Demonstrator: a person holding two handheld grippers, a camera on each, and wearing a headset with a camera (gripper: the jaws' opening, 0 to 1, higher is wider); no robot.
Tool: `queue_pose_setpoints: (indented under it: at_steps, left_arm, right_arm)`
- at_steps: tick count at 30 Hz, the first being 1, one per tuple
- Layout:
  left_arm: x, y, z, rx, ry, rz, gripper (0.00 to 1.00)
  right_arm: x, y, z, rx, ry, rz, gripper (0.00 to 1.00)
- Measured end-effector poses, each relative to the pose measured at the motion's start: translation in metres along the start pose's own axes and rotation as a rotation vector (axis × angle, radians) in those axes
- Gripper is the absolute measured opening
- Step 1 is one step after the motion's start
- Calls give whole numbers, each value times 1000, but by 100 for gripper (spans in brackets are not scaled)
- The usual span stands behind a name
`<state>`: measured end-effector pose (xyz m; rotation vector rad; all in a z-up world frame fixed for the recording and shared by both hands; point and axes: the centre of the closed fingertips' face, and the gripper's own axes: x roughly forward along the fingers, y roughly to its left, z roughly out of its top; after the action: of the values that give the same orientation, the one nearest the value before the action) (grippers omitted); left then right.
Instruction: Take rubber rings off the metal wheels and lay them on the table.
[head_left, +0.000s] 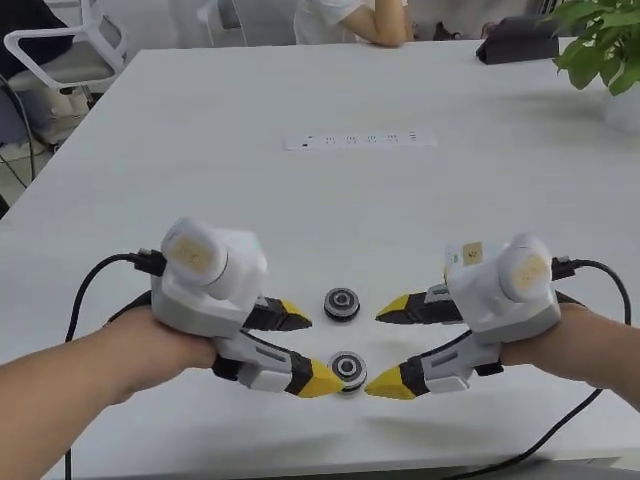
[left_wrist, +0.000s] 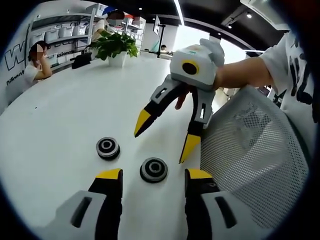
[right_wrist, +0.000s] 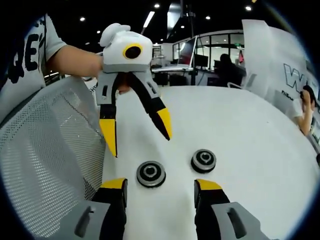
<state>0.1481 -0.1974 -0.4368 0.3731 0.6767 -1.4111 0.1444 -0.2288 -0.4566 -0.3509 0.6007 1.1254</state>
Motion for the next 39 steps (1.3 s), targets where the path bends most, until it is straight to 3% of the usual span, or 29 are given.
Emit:
queue_pose_setpoints:
  at_steps: [20, 26, 39]
  left_arm:
    - [21, -8, -4, 37, 46, -53, 28]
    - [27, -10, -9, 51, 61, -56, 24]
    - [30, -10, -6, 108, 55, -30, 15]
  right_arm:
    - [5, 5, -5, 1, 13, 22, 52]
    - [6, 5, -7, 2, 17, 25, 52]
    - [8, 6, -8, 3, 22, 33, 52]
